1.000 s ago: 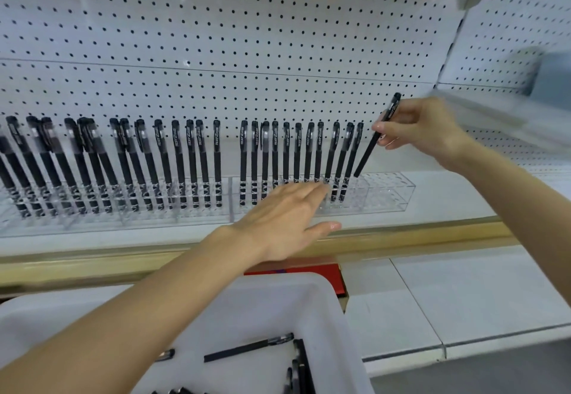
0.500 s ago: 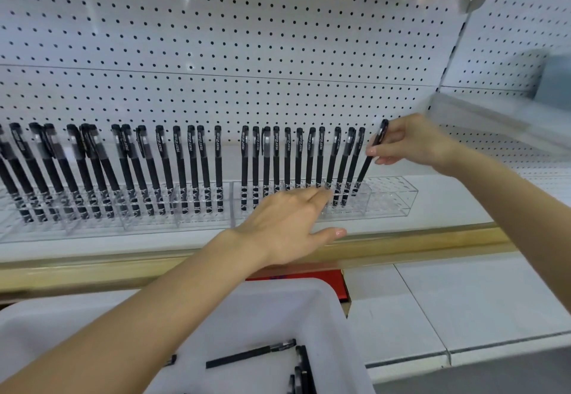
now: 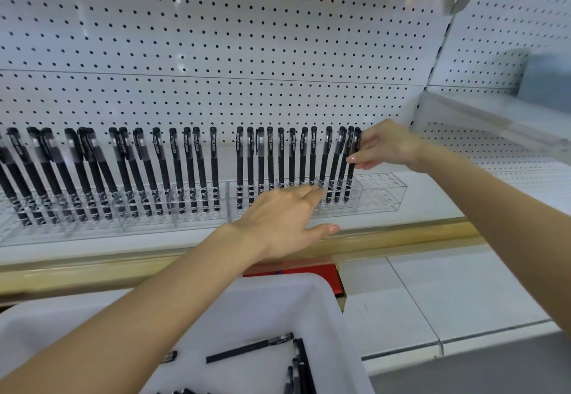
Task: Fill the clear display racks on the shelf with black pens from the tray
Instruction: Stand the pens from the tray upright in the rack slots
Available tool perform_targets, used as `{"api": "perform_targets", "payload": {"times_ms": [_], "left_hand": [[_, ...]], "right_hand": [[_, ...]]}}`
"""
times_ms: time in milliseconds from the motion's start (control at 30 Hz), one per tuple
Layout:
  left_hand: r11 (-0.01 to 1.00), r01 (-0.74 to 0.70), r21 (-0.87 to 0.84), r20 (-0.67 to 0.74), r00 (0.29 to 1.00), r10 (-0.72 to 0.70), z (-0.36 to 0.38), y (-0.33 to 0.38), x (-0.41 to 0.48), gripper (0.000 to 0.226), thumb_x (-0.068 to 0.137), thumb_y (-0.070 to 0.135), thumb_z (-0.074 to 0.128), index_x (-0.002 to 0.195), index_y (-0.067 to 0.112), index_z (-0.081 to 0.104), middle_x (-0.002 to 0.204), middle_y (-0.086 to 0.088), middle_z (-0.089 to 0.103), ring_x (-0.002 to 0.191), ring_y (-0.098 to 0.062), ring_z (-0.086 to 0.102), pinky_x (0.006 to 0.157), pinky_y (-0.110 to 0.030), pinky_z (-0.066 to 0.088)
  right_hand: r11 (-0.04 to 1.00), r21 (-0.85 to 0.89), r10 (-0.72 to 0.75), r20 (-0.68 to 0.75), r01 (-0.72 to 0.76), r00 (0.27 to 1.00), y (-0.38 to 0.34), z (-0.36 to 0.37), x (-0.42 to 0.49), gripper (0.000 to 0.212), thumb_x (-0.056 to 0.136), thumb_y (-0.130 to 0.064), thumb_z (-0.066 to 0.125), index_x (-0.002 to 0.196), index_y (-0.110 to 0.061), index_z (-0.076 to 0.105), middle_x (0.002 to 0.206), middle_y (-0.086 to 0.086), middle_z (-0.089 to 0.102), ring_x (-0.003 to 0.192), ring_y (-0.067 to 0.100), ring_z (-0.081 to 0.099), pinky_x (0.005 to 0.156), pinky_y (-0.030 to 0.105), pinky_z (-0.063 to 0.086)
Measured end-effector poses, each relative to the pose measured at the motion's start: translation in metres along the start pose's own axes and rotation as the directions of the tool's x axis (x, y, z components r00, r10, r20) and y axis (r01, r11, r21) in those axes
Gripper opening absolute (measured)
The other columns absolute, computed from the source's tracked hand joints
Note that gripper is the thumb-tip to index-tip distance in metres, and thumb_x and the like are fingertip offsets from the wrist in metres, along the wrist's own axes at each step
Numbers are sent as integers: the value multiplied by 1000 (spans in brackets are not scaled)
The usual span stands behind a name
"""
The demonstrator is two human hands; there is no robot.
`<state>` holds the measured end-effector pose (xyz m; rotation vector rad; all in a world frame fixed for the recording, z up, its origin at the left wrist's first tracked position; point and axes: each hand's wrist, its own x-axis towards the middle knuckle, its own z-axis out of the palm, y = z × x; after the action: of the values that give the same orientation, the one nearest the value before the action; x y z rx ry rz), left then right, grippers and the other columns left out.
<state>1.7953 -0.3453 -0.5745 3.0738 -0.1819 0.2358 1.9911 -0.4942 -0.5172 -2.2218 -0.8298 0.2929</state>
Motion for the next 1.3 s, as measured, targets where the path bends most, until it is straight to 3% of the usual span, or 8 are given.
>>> {"api": "perform_targets", "payload": {"times_ms": [400, 533, 667, 800, 967, 1133, 1200, 1300], "left_hand": [[1000, -10, -14, 60, 998, 11, -1, -3, -1, 76, 94, 62, 34, 153, 18, 16, 161, 3, 12, 146, -17, 19, 118, -33, 18], [999, -33, -41, 52, 998, 35, 0, -3, -9, 74, 96, 59, 36, 153, 17, 13, 162, 1, 5, 148, -17, 8, 117, -28, 2], [997, -77, -13, 29, 997, 78, 3, -5, -28, 74, 97, 57, 34, 154, 18, 8, 162, 0, 4, 148, -15, 4, 112, -22, -8], [996, -83, -22, 44, 996, 84, 5, -13, -53, 75, 95, 59, 30, 154, 18, 7, 162, 2, 3, 148, -13, 4, 115, -23, -3], [998, -51, -34, 74, 996, 53, 8, -23, -90, 76, 94, 60, 30, 154, 19, 9, 162, 3, 3, 147, -11, 6, 115, -21, -2], [998, 27, -64, 142, 990, -17, 17, -44, -137, 77, 92, 63, 28, 154, 21, 8, 161, 7, 6, 146, -14, 16, 120, -30, 15], [998, 41, -40, 137, 990, -35, 24, -55, -158, 77, 93, 62, 28, 154, 21, 9, 161, 5, 10, 145, -13, 17, 116, -22, 9], [997, 82, -11, 141, 987, -80, 32, -71, -187, 77, 92, 63, 26, 154, 22, 8, 161, 5, 8, 146, -10, 10, 109, -16, -1]], "right_hand": [[996, -59, 64, -53, -67, 997, -9, 0, -11, 26, 75, -8, 80, 89, 9, 68, 85, 21, 71, 67, 15, 68, 67, 20, 59], [993, -76, 83, -66, -88, 994, -16, -2, -25, 13, 76, -11, 80, 80, -4, 70, 79, 15, 71, 67, 15, 68, 62, 18, 57], [983, -157, 94, -13, -95, 995, -24, 3, -45, 19, 77, -13, 79, 87, 1, 71, 81, 15, 72, 64, 10, 69, 59, 16, 55], [975, -219, 45, 48, -34, 998, -38, 23, -66, 24, 78, -16, 78, 91, 2, 71, 84, 17, 73, 65, 11, 69, 64, 18, 56], [959, -267, -68, 124, 99, 990, -63, 62, -89, 21, 81, -16, 76, 93, 1, 71, 84, 13, 73, 60, 2, 67, 56, 8, 50], [926, -297, -165, 243, 235, 956, -75, 119, -101, 21, 77, -22, 79, 91, -8, 73, 76, 1, 72, 65, 3, 67, 63, 11, 50], [907, -311, -186, 309, 283, 933, -79, 144, -111, 21, 76, -26, 79, 92, -13, 73, 84, -1, 73, 78, 6, 69, 73, 15, 52], [908, -292, -164, 413, 301, 896, -74, 186, -127, 25, 77, -26, 80, 95, -11, 73, 90, -1, 73, 80, 4, 67, 76, 14, 50]]}}
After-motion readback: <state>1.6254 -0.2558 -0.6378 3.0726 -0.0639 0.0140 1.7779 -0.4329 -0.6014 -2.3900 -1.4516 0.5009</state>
